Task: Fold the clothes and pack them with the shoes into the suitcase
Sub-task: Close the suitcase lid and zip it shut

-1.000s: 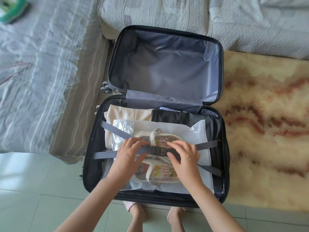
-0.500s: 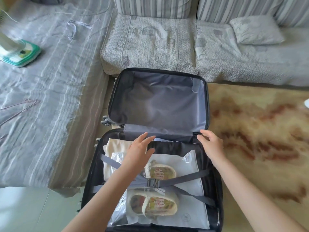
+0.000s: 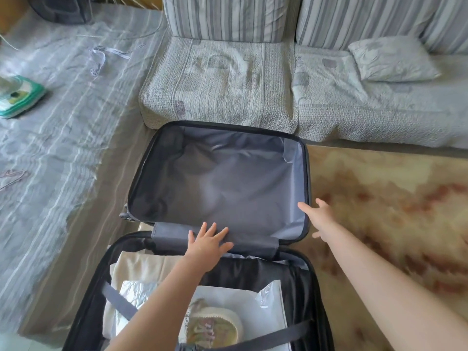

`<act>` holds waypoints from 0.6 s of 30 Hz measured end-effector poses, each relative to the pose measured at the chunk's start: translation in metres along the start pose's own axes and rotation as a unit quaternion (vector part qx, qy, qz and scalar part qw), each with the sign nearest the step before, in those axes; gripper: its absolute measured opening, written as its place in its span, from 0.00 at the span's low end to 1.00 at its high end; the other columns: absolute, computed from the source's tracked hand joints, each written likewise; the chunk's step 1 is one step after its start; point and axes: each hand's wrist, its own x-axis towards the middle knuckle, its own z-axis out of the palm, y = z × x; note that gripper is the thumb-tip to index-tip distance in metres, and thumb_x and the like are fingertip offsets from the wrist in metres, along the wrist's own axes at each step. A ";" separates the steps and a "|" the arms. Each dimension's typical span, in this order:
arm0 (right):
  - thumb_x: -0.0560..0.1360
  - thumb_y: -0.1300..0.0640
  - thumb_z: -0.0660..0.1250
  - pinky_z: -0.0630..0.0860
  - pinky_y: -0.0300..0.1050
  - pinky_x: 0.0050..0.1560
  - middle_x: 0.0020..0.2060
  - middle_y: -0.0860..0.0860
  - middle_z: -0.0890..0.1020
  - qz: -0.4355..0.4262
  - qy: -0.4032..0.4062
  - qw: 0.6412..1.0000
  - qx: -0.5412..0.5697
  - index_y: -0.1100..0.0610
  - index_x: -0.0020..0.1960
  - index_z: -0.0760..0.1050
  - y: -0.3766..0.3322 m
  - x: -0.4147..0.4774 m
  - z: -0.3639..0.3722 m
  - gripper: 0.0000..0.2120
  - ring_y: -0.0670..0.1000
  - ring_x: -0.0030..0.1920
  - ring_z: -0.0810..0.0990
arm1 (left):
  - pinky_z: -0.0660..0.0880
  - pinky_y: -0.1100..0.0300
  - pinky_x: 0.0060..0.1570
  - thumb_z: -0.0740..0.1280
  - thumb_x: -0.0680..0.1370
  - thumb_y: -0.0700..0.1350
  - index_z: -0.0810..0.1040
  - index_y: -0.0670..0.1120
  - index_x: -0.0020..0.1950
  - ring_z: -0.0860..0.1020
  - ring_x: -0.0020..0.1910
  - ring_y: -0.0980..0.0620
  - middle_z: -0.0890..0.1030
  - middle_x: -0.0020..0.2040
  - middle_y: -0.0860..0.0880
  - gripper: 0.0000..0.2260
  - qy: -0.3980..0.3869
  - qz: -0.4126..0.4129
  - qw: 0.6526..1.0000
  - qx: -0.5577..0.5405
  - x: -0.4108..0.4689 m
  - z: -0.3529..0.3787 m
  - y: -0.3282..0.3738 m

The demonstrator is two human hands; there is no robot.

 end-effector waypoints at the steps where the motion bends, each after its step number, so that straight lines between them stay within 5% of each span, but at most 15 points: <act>1: 0.77 0.52 0.66 0.66 0.62 0.67 0.76 0.54 0.59 -0.005 0.003 1.000 -0.009 0.56 0.77 0.53 0.001 0.008 0.002 0.35 0.60 0.72 0.64 | 0.45 0.39 0.72 0.48 0.84 0.51 0.52 0.58 0.77 0.41 0.77 0.42 0.45 0.79 0.49 0.20 -0.003 0.002 1.000 0.001 0.004 0.003 -0.001; 5: 0.76 0.56 0.68 0.70 0.61 0.65 0.73 0.55 0.64 -0.009 0.003 0.999 -0.037 0.59 0.77 0.55 0.010 0.037 0.008 0.35 0.60 0.68 0.70 | 0.40 0.42 0.73 0.48 0.83 0.57 0.52 0.60 0.77 0.38 0.77 0.47 0.46 0.79 0.53 0.22 0.034 -0.020 0.994 -0.103 0.013 0.019 -0.002; 9: 0.76 0.67 0.64 0.75 0.53 0.54 0.64 0.58 0.74 -0.009 -0.001 0.999 -0.051 0.61 0.75 0.59 0.015 0.048 0.009 0.30 0.56 0.49 0.76 | 0.37 0.46 0.73 0.50 0.81 0.60 0.52 0.61 0.77 0.38 0.77 0.50 0.47 0.79 0.55 0.23 0.062 -0.033 0.986 -0.152 0.014 0.026 0.001; 11: 0.76 0.69 0.62 0.74 0.51 0.54 0.62 0.56 0.75 -0.017 -0.003 0.999 -0.045 0.61 0.76 0.58 0.020 0.048 0.006 0.30 0.57 0.51 0.77 | 0.37 0.45 0.72 0.49 0.82 0.60 0.52 0.61 0.76 0.37 0.77 0.50 0.47 0.79 0.56 0.23 0.056 -0.036 0.986 -0.155 0.015 0.025 -0.001; 14: 0.77 0.68 0.61 0.70 0.38 0.36 0.48 0.47 0.73 -0.053 -0.017 0.997 -0.047 0.55 0.73 0.62 0.031 0.036 0.000 0.26 0.47 0.38 0.73 | 0.40 0.42 0.72 0.48 0.84 0.54 0.55 0.60 0.76 0.39 0.77 0.47 0.49 0.79 0.54 0.20 0.010 -0.031 0.991 -0.132 0.018 0.018 -0.003; 16: 0.77 0.68 0.61 0.72 0.38 0.54 0.59 0.48 0.74 -0.089 -0.012 0.995 -0.044 0.57 0.71 0.65 0.035 0.030 -0.003 0.23 0.50 0.53 0.77 | 0.41 0.41 0.72 0.48 0.84 0.54 0.60 0.60 0.75 0.44 0.77 0.48 0.55 0.78 0.54 0.19 0.007 -0.063 0.976 -0.207 0.020 0.004 0.002; 18: 0.77 0.68 0.61 0.70 0.48 0.64 0.65 0.56 0.75 -0.134 -0.002 0.990 -0.047 0.62 0.68 0.70 0.040 0.033 -0.002 0.20 0.57 0.62 0.76 | 0.46 0.43 0.73 0.51 0.82 0.57 0.66 0.57 0.72 0.56 0.76 0.49 0.66 0.74 0.53 0.19 0.065 -0.096 0.951 -0.288 0.022 -0.017 0.014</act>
